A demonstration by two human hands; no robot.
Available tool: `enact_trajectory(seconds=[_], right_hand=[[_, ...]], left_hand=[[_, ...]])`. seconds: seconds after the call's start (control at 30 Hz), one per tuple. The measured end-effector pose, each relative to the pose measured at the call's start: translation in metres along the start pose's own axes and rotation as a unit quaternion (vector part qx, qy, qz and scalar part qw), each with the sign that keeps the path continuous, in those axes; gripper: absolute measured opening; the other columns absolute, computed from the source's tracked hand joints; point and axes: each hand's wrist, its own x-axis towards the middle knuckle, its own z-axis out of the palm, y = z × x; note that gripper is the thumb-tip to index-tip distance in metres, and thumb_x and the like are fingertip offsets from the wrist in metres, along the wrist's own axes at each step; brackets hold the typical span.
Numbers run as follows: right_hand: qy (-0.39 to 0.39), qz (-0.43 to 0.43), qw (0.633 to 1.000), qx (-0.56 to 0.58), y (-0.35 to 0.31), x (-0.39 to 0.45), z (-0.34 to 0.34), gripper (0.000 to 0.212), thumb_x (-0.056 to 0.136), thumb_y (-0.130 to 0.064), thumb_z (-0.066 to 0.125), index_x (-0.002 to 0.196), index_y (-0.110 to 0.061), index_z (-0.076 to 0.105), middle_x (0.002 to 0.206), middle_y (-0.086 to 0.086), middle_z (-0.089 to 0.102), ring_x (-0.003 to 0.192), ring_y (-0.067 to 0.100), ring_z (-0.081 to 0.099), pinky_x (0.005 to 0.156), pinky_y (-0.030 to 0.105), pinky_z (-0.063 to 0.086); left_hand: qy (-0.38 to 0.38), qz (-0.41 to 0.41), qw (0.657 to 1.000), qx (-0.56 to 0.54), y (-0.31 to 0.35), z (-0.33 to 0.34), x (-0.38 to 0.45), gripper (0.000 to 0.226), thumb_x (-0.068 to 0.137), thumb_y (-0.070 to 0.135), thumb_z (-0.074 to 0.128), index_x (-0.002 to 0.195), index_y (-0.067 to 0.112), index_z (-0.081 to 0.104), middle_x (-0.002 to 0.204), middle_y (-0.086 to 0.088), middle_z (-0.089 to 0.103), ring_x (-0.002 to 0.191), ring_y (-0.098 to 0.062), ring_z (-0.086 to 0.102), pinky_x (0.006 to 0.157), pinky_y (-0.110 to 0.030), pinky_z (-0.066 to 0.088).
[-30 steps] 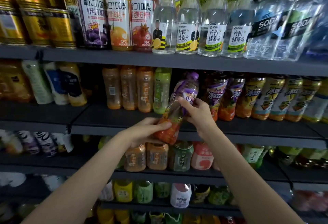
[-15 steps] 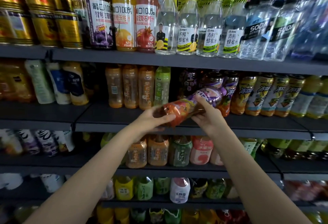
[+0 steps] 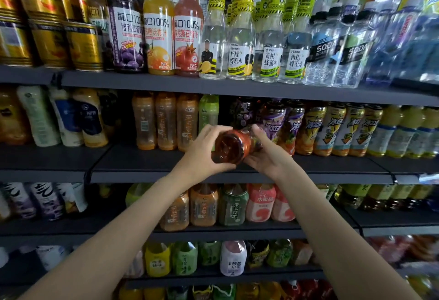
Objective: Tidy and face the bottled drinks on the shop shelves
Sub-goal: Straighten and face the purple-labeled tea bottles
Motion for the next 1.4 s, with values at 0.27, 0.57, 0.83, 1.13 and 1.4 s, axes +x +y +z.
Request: enact_trajectory(seconds=[0.27, 0.57, 0.83, 1.13, 1.4], right_hand=[[0.0, -0.08, 0.993, -0.091, 0.016, 0.005, -0.004, 0.056, 0.077, -0.002, 0.073, 0.128, 0.0, 0.047, 0.111, 0.014, 0.065, 0.096, 0.025, 0.066, 0.086, 0.039, 0.054], [-0.089, -0.174, 0.942, -0.271, 0.029, 0.003, -0.014, 0.086, 0.069, 0.006, 0.077, 0.139, -0.022, 0.034, 0.118, 0.006, 0.064, 0.109, 0.021, 0.062, 0.093, 0.04, 0.052], [0.023, -0.304, 0.869, -0.39, 0.013, 0.004, 0.008, 0.072, 0.064, -0.03, 0.085, 0.125, -0.019, 0.047, 0.113, -0.006, 0.061, 0.104, 0.009, 0.058, 0.084, 0.024, 0.047], [-0.11, -0.342, 0.818, -0.449, 0.018, 0.027, 0.034, 0.082, 0.067, -0.017, 0.084, 0.134, -0.018, 0.038, 0.118, -0.011, 0.056, 0.112, 0.005, 0.055, 0.091, 0.012, 0.044], [0.026, -0.269, 0.761, -0.589, 0.027, 0.081, -0.008, 0.07, 0.079, -0.022, 0.075, 0.135, -0.004, 0.038, 0.133, 0.013, 0.048, 0.125, 0.026, 0.045, 0.097, 0.023, 0.036]], left_hand=[[-0.118, -0.125, 0.97, -0.169, -0.02, -0.003, -0.01, 0.052, 0.071, 0.037, 0.075, 0.116, 0.025, 0.05, 0.115, 0.014, 0.054, 0.108, 0.001, 0.052, 0.094, -0.018, 0.042], [-0.114, -0.19, 0.963, -0.156, -0.023, 0.028, -0.004, 0.061, 0.071, 0.026, 0.08, 0.121, 0.016, 0.045, 0.114, 0.004, 0.058, 0.109, -0.01, 0.056, 0.088, -0.022, 0.046], [0.019, -0.148, 0.987, 0.063, -0.028, 0.046, -0.012, 0.078, 0.068, 0.032, 0.081, 0.13, 0.022, 0.035, 0.127, 0.001, 0.051, 0.12, -0.018, 0.047, 0.096, -0.032, 0.042], [0.033, -0.186, 0.982, 0.01, -0.053, 0.027, 0.01, 0.074, 0.069, 0.03, 0.08, 0.132, 0.025, 0.042, 0.128, 0.003, 0.057, 0.121, -0.018, 0.05, 0.098, -0.029, 0.038], [0.079, -0.266, 0.958, 0.066, -0.088, 0.027, 0.024, 0.067, 0.073, 0.038, 0.077, 0.129, 0.016, 0.046, 0.122, -0.005, 0.061, 0.115, -0.03, 0.054, 0.088, -0.035, 0.043]])
